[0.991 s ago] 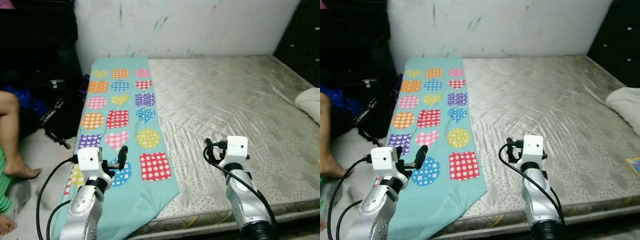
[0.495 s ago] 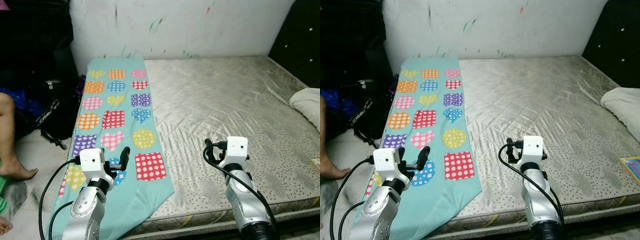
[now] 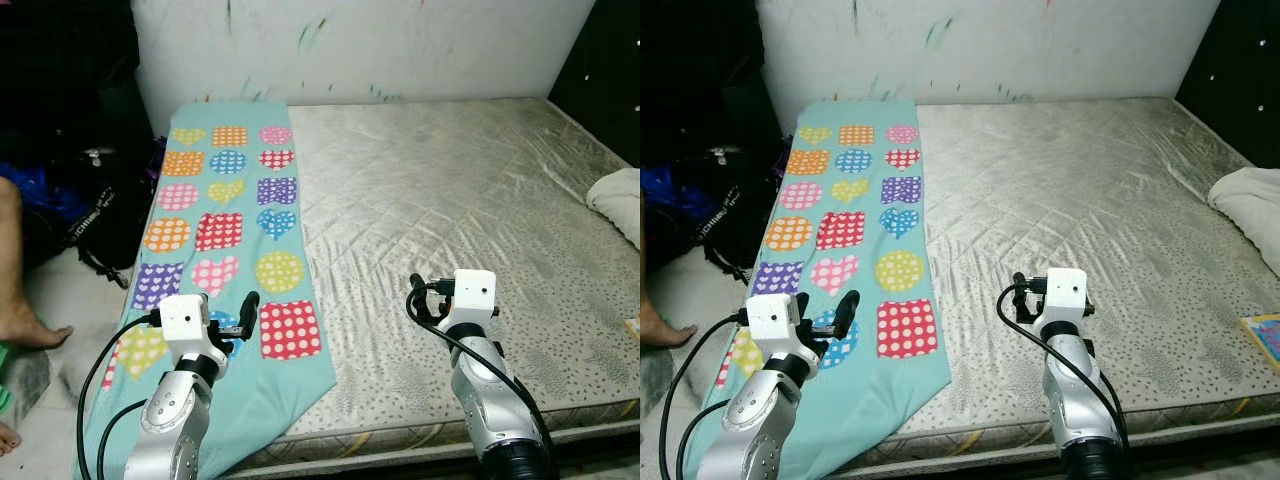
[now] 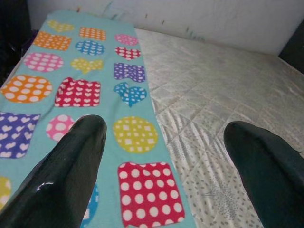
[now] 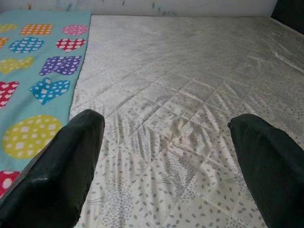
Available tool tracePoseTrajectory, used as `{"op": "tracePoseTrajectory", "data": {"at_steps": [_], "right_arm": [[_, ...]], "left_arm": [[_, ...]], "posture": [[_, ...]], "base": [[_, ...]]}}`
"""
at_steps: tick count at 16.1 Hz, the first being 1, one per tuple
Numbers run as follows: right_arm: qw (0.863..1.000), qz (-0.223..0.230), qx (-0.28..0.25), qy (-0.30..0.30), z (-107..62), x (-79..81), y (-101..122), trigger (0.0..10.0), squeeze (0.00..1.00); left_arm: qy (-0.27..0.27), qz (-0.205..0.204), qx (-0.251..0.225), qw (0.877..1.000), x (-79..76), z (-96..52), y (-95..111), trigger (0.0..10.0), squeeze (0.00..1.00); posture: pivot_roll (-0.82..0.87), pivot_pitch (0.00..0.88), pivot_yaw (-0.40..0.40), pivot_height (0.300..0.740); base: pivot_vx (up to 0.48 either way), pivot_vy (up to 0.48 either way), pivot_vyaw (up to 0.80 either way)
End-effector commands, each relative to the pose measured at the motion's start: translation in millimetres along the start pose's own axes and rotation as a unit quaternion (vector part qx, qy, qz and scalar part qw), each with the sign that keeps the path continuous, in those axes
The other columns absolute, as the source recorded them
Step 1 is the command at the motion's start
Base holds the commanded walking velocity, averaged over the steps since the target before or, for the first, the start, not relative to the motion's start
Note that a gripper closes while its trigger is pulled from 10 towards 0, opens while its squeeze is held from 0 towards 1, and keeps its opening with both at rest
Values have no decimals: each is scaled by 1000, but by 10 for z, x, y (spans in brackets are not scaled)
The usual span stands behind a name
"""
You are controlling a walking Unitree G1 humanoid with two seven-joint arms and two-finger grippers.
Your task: Clean up the room
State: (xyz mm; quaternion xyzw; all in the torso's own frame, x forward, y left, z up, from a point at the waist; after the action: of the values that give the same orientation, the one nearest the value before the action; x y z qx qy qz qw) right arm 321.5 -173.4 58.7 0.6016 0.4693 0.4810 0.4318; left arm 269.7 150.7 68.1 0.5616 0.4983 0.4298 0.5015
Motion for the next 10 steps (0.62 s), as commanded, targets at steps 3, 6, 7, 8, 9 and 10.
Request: {"op": "tracePoseTrajectory", "data": {"at_steps": [3, 6, 7, 8, 9, 10], "right_arm": [[1000, -4, 3, 4, 36, -10, 33, 10000, 0], [1000, -9, 1, 1, 63, -48, 67, 10000, 0], [1000, -8, 0, 1, 55, -33, 68, 10000, 0], [1000, -7, -1, 2, 50, -26, 66, 10000, 0], [1000, -4, 0, 0, 30, -25, 52, 10000, 0], [1000, -3, 0, -1, 21, -30, 48, 10000, 0]], "left_arm": [[-79, 62, 5, 995, -93, -41, 36, 10000, 0], [-129, 117, 21, 985, 3, -109, 35, 10000, 0], [-129, 121, 20, 984, 10, -107, 33, 10000, 0], [-122, 119, 20, 985, 14, -93, 34, 10000, 0], [-97, 94, 13, 991, -17, -33, 52, 10000, 0], [-87, 80, 8, 993, -44, -17, 59, 10000, 0]], "posture": [[-66, 0, -24, 740], [-59, 0, -25, 740], [-61, 0, -21, 740], [-61, 0, -21, 740], [-75, 0, -17, 740], [-84, 0, -18, 740]], "base": [[0, 0, 0], [0, 0, 0], [0, 0, 0], [0, 0, 0], [0, 0, 0], [0, 0, 0]]}}
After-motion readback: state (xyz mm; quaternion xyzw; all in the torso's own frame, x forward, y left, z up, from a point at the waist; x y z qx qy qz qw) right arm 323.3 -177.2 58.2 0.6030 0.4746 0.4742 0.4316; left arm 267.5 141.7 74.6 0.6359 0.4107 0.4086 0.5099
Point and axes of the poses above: a point about 5 cm out from each wrist's last joint towards the gripper, its own z axis pointing out of the wrist towards the gripper, its own y axis along the axis of the wrist's last joint, x = y × z, the point moved 2 cm from there along z, pointing out of the wrist towards the gripper, and after that the axes turned 11 degrees about z, right-handed, at the moved point
